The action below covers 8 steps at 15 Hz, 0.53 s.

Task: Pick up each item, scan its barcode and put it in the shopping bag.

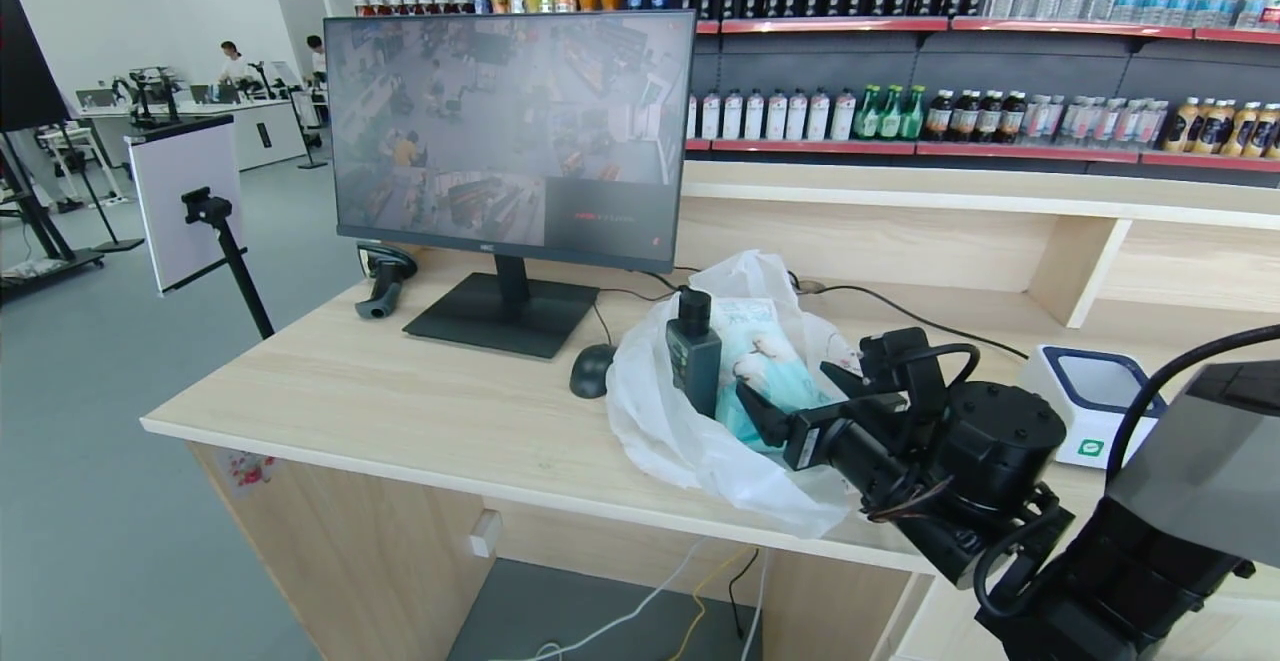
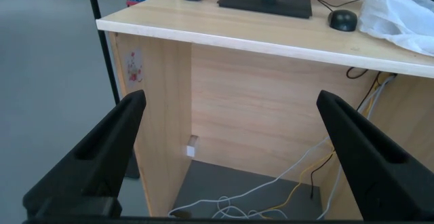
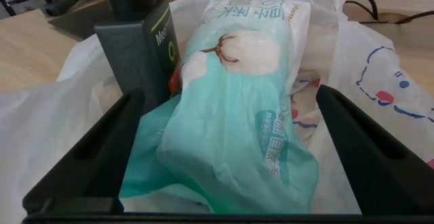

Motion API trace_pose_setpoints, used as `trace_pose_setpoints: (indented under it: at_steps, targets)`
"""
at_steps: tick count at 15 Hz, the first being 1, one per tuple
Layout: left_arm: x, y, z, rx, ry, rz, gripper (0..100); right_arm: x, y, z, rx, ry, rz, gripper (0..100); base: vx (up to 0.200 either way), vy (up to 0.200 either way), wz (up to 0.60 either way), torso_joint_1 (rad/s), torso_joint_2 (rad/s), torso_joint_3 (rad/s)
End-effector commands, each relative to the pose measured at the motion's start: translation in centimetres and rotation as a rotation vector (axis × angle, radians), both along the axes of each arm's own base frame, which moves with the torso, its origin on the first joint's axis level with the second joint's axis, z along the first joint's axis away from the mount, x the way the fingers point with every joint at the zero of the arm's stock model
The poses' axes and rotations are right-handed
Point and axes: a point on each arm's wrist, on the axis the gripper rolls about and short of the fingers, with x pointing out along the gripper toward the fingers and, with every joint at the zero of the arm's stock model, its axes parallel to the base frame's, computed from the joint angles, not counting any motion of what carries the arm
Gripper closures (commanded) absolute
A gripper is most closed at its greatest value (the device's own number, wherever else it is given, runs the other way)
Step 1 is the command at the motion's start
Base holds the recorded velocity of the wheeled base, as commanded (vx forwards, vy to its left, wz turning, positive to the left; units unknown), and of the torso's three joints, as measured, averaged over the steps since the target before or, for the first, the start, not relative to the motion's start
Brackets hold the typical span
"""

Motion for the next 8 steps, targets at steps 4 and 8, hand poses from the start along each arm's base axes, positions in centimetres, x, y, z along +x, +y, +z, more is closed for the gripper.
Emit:
trace_pose_setpoints:
  at_steps: [4, 8]
  targets:
    - [0.0, 0.0, 0.0, 0.001, -0.001, 0.000, 0, -2.7, -1.6, 2.8, 0.029, -0.049, -0.001, 0, 0.000, 0.000, 0.00, 0.000, 0.00, 0.000]
    - [0.0, 0.0, 0.0, 0.001, 0.002, 0.000, 0, -5.5, -4.3, 4.7, 0.043, -0.079, -0.035, 0, 0.000, 0.000, 0.00, 0.000, 0.00, 0.000]
